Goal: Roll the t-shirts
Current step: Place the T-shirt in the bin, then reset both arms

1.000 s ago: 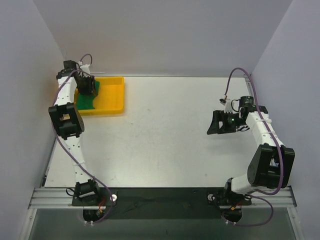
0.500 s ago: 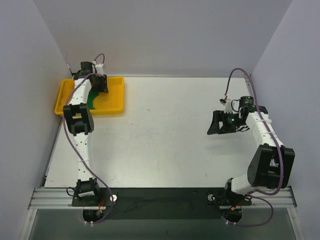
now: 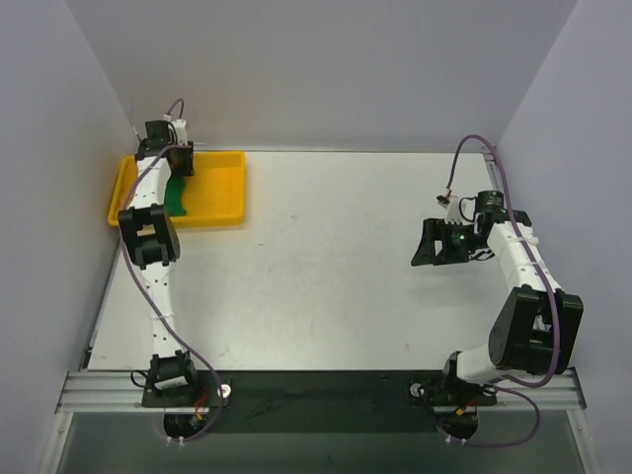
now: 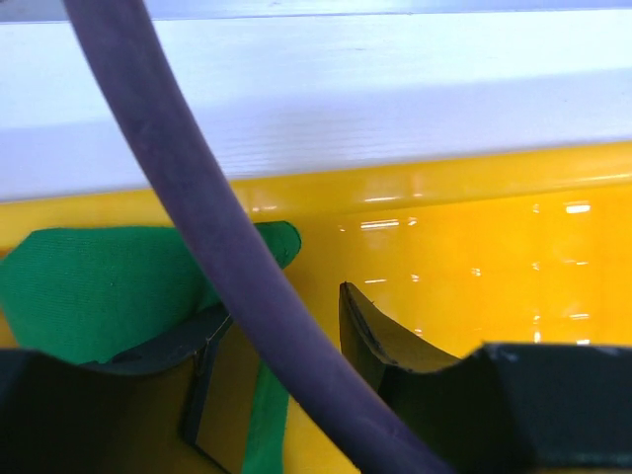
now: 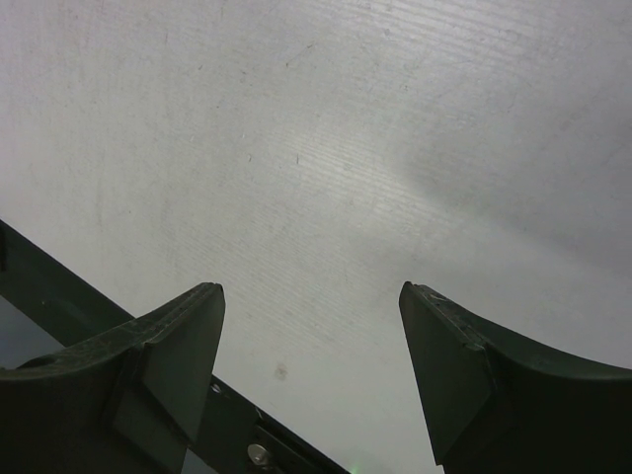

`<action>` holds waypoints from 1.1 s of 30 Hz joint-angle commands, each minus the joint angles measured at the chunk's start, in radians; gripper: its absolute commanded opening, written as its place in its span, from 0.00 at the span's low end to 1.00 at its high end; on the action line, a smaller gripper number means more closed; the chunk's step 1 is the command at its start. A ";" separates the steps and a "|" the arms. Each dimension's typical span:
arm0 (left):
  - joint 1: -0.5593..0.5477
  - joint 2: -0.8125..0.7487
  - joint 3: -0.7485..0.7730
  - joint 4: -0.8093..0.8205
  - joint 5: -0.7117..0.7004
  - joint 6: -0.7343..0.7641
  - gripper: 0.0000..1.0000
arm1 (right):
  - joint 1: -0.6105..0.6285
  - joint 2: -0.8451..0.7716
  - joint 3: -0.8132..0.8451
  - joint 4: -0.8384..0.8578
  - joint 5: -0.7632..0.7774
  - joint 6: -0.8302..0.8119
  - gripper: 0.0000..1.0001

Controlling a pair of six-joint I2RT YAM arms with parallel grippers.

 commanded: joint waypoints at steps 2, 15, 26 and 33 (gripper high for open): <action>0.014 -0.010 0.040 -0.032 -0.325 0.023 0.20 | -0.008 -0.047 -0.012 -0.020 -0.004 0.014 0.73; -0.079 -0.312 -0.040 -0.019 0.014 0.030 0.97 | -0.013 -0.051 0.116 0.025 0.198 0.106 1.00; -0.248 -0.751 -0.515 0.002 0.251 -0.084 0.97 | 0.196 -0.122 0.170 0.102 0.538 0.161 1.00; -0.349 -0.883 -0.776 0.094 0.296 -0.142 0.97 | 0.334 -0.154 0.167 0.125 0.607 0.171 1.00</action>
